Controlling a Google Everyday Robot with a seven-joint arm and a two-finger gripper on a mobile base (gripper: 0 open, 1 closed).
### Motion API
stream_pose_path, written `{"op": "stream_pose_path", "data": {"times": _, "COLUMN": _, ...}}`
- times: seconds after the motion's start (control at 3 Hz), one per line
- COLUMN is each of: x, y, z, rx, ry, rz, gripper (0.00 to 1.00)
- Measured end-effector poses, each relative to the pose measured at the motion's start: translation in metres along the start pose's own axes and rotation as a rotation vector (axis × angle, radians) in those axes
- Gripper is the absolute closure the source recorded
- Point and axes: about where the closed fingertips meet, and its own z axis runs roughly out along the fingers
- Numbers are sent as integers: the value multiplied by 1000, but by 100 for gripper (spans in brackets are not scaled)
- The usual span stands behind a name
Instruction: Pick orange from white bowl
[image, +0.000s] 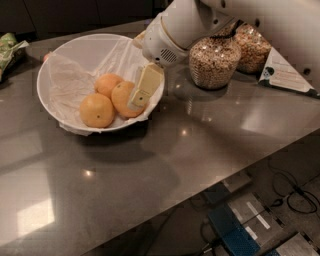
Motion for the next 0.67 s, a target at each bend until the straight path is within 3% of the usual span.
{"op": "stream_pose_path", "data": {"times": 0.33, "x": 6, "y": -1, "z": 18, "rx": -32, "ry": -17, "rz": 20, "gripper": 0}}
{"op": "stream_pose_path", "data": {"times": 0.67, "x": 6, "y": -1, "z": 18, "rx": -32, "ry": -17, "rz": 20, "gripper": 0}}
